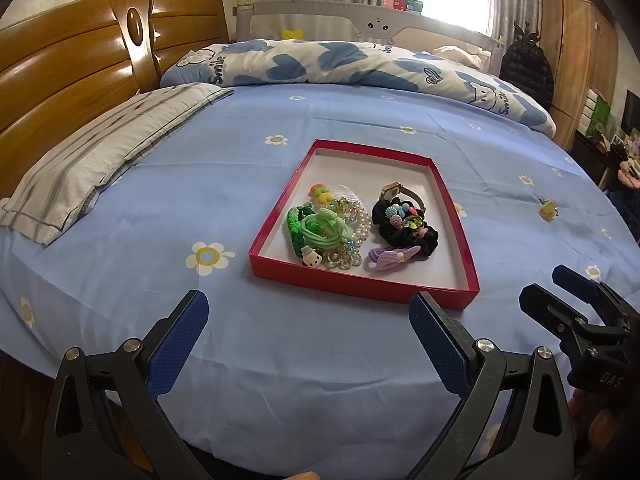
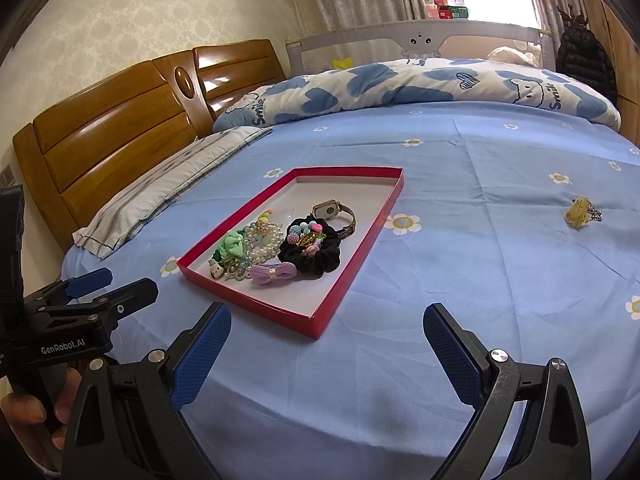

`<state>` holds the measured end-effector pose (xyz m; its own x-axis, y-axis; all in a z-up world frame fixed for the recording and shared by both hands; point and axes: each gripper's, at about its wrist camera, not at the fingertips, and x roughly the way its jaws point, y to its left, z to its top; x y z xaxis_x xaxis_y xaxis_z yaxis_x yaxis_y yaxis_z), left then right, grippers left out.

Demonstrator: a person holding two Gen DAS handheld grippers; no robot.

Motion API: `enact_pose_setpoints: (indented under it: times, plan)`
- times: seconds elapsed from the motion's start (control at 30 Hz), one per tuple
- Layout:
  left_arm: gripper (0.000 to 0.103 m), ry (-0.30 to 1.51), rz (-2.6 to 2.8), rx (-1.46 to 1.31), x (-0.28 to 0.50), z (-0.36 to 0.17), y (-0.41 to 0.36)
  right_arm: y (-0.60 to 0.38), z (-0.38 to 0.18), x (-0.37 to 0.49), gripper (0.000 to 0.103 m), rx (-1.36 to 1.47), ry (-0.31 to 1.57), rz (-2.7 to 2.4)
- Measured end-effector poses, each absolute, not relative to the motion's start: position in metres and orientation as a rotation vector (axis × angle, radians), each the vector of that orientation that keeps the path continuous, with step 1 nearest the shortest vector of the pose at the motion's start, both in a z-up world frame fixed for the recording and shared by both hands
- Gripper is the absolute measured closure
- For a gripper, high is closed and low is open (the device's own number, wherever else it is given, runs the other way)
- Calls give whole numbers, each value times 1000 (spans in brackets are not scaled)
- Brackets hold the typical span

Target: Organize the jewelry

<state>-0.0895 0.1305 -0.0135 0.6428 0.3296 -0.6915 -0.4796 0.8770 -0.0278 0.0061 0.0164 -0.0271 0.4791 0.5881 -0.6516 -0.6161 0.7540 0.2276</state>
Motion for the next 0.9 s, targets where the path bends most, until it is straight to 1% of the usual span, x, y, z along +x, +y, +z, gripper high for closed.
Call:
enact_pose_setpoints:
  times: [0.9]
  plan:
    - [2,746,465,-224,-90,-14,130,18,-23,3,5,-43,770,742]
